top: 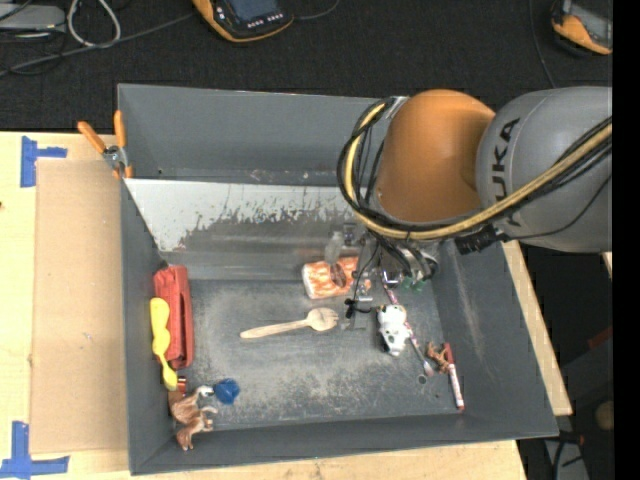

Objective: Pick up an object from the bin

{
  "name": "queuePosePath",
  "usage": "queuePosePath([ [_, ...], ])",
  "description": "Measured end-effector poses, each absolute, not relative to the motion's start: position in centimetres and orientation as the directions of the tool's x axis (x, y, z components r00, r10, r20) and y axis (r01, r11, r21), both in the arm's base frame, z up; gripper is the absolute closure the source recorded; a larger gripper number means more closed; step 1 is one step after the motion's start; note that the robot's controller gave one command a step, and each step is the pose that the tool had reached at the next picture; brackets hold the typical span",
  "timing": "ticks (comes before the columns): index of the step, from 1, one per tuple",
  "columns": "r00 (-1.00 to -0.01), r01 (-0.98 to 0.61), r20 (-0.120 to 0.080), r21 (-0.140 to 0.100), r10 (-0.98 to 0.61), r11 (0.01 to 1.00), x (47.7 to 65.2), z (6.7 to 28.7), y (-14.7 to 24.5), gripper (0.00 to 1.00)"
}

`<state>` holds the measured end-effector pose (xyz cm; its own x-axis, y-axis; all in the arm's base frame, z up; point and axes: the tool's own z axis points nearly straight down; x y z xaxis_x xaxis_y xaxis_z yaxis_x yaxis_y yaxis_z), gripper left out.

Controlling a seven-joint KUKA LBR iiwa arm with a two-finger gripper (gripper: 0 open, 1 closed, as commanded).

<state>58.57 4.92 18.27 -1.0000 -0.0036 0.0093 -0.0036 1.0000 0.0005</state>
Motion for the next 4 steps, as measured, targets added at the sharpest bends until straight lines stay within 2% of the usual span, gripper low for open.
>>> queuePosePath([
  [1,-1.0,-0.002,0.002,0.001,-0.002,1.0,58.7,18.7,4.9,0.0],
  [2,-0.999,-0.052,0.002,0.001,-0.052,0.999,57.5,8.8,8.0,0.0],
  [3,-0.996,-0.087,-0.005,0.0,-0.087,0.996,57.2,6.9,9.7,0.0],
  [4,-0.997,-0.076,0.001,0.0,-0.076,0.997,57.2,6.8,9.2,0.0],
])
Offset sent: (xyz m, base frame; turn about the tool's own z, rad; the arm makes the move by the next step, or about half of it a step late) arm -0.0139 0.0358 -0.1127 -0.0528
